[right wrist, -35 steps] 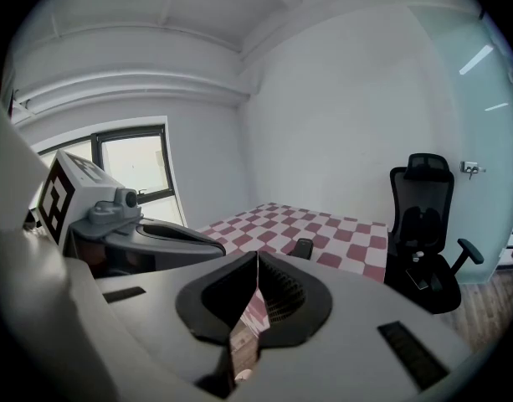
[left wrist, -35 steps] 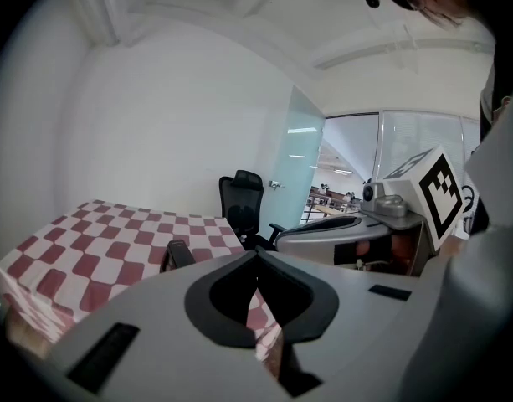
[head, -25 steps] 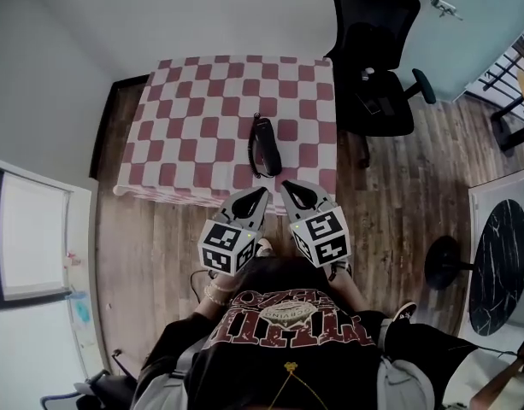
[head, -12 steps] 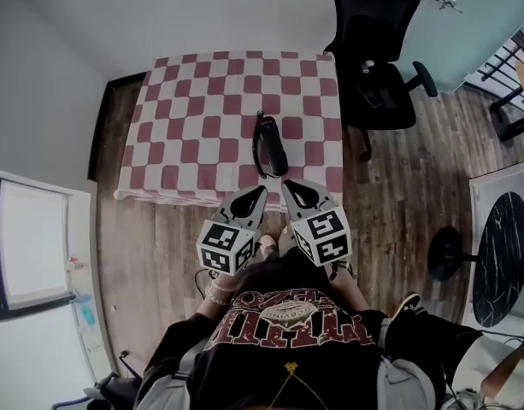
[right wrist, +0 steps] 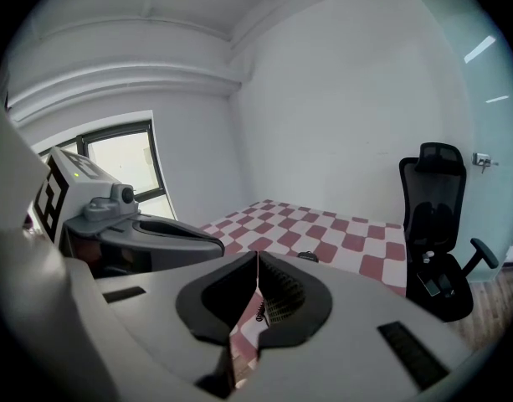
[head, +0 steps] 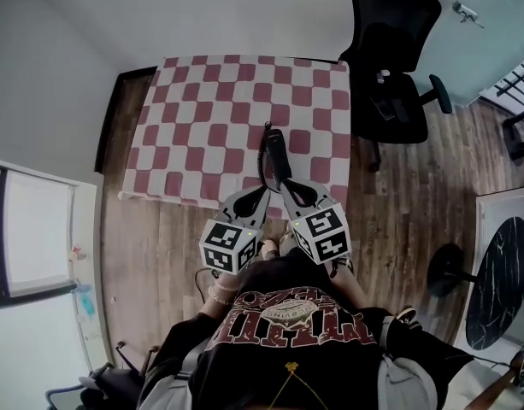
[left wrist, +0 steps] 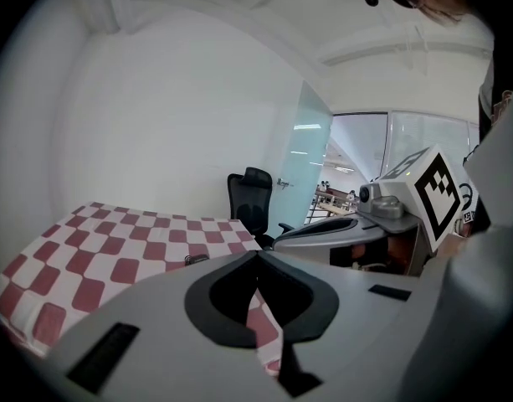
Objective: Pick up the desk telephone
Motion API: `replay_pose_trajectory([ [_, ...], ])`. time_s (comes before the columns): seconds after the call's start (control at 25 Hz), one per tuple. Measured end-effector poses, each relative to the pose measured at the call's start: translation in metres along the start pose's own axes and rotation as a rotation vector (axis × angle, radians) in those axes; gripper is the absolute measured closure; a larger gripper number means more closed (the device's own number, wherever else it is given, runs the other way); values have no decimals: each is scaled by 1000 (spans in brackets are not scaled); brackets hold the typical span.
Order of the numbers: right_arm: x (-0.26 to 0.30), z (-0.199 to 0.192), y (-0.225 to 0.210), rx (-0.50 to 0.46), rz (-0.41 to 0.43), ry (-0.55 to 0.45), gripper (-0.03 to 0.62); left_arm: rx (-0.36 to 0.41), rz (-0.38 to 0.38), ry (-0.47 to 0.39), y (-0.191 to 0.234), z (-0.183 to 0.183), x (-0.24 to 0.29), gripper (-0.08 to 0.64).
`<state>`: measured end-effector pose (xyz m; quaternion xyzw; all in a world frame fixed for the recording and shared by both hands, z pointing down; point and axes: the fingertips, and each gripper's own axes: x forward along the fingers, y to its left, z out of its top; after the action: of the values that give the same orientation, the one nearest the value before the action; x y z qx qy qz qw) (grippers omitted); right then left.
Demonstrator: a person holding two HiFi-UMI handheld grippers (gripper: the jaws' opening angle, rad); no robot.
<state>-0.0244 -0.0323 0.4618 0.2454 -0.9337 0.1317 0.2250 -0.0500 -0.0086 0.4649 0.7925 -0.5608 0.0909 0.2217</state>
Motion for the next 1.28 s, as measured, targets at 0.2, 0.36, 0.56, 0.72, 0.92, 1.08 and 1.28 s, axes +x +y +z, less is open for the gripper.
replay_pose_trajectory([
  [0.2,10,14,-23,-7,23,0,572,-5,4,1,4,18,27,558],
  [0.36,17,19,-40,-6,40,4,572,-3,15,9,8,27,45,558],
  [0.56,21,24,-56,-14,66,3,572,-4,30,16,9,34,63,558],
  [0.72,25,25,-65,-23,85,0,572,-8,50,7,11,38,71,558],
  [0.92,26,27,-71,-23,92,1,572,1,50,16,9,39,78,558],
  [1.08,29,28,-76,-19,77,2,572,11,29,24,11,42,85,558],
  [1.28,36,31,-85,9,34,-2,572,31,-9,40,18,44,95,558],
])
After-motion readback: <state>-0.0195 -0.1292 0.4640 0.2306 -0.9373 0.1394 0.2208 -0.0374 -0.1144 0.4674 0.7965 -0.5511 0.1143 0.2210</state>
